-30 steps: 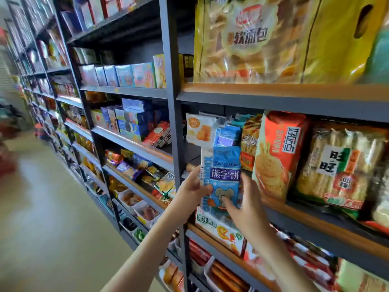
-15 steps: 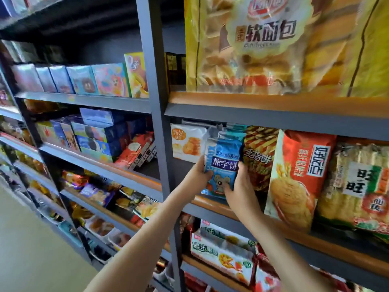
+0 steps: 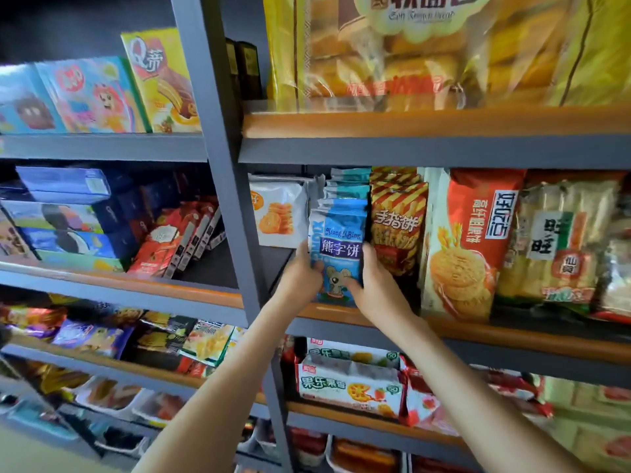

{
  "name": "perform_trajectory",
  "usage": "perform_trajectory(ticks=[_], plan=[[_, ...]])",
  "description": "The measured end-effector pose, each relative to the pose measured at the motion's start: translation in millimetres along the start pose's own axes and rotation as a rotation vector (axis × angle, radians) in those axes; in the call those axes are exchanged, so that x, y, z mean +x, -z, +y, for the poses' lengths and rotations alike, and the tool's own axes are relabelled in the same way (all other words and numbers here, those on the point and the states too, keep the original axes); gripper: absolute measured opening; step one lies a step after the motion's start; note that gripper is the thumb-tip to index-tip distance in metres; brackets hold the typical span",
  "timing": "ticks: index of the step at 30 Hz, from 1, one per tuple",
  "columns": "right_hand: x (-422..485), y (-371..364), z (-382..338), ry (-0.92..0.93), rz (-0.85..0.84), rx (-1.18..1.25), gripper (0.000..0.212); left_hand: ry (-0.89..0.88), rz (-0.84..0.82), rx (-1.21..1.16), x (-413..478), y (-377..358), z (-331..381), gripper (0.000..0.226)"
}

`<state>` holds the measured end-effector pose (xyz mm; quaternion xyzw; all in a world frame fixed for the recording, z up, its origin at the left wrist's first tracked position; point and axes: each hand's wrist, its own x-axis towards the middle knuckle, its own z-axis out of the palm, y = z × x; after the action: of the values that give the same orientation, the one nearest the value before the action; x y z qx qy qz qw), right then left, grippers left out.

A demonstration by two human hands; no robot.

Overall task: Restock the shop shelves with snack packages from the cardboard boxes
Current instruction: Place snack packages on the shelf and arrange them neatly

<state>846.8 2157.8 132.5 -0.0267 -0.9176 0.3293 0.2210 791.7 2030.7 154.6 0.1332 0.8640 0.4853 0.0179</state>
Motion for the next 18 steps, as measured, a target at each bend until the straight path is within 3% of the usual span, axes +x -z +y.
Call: perform_trajectory(ticks=[3,6,9,11,14,18], plan=[[-5.9,8.0,3.1,0.004,-0.017,-0.055,0.055,-0.001,0.013,0.051,-9.6,-3.7,7.4,0.065],[-19.2,18.1,7.1,0.005,-0.016,-0.095,0.057,-0.124,0.217,0.093,-28.5,-14.8,12.4,0.08],[-41.2,29.8,17.2,0.082,0.103,-0.117,0.046,-0.331,0.453,0.215,-48.5,-46.7,7.8,0.075],[-59.4,43.1,29.0,0.112,0.186,-0.112,0.037,-0.455,0.494,0.182,-66.6,-76.2,10.3,0.066],[-94.7,71.5,59.7,0.088,0.273,-0.044,0.03,-0.569,0.379,0.047,-98.1,-126.7,23.1,0.045],[-157.8,119.9,114.7,0.051,0.339,-0.056,0.027,-0.501,0.078,-0.115,-145.5,-201.9,51.7,0.019]])
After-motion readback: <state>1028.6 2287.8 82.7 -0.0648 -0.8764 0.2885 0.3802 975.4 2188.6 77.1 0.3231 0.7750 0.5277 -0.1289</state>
